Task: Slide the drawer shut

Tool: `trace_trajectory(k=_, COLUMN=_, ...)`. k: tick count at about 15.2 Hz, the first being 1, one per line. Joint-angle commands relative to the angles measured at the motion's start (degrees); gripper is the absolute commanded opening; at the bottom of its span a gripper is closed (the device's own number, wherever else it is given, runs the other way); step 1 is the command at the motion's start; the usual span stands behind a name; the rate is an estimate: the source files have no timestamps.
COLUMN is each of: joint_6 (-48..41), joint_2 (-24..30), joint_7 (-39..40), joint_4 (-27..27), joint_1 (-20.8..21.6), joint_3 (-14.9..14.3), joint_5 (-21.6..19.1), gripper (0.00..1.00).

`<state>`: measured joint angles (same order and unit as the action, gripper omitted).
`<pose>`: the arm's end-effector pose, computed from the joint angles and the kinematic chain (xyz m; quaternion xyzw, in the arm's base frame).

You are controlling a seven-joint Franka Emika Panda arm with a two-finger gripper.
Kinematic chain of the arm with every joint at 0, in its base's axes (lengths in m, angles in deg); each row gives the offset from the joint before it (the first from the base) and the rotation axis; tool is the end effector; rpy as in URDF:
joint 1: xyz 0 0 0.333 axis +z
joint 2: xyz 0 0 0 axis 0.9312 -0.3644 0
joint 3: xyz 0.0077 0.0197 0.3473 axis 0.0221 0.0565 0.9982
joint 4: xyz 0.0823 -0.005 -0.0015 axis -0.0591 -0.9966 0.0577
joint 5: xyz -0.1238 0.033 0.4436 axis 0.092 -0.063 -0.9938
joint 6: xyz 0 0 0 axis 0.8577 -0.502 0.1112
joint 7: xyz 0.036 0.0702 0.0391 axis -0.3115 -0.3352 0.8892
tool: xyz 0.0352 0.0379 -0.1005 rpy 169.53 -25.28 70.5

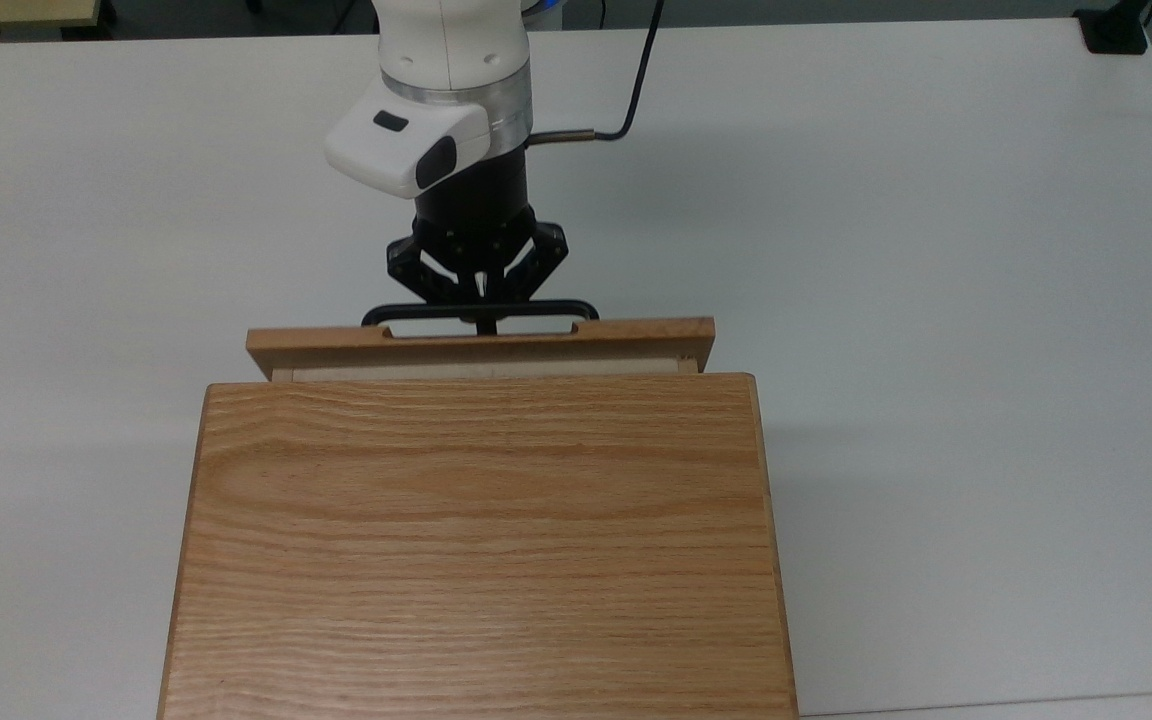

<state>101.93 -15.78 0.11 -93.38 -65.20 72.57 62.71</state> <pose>0.7753 0.0526 0.5177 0.9758 0.0931 0.1979 0.0028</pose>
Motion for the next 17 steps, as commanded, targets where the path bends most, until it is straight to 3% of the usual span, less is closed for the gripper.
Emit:
trace_trajectory(k=1, joint_6=5.9, joint_2=-4.1, joint_7=-2.4, joint_4=4.5, joint_1=1.1, joint_3=-1.1, joint_5=-0.5, gripper=0.00)
trace_trajectory(k=8, joint_6=15.7, joint_2=-8.2, joint_7=-4.1, joint_4=6.8, joint_1=1.2, joint_3=-2.7, joint_5=-0.5, gripper=0.00)
trace_trajectory(k=12, joint_6=15.8, joint_2=-7.0, joint_7=-3.6, joint_4=6.2, joint_1=1.1, joint_3=-3.2, joint_5=-0.5, gripper=0.00)
trace_trajectory(k=14, joint_6=11.1, joint_2=-4.3, joint_7=-3.5, joint_4=4.1, joint_1=1.1, joint_3=-3.2, joint_5=-0.5, gripper=0.00)
trace_trajectory(k=17, joint_6=-3.5, joint_2=1.0, joint_7=-1.9, joint_4=1.9, joint_1=1.1, joint_3=-3.1, joint_5=-0.6, gripper=0.03)
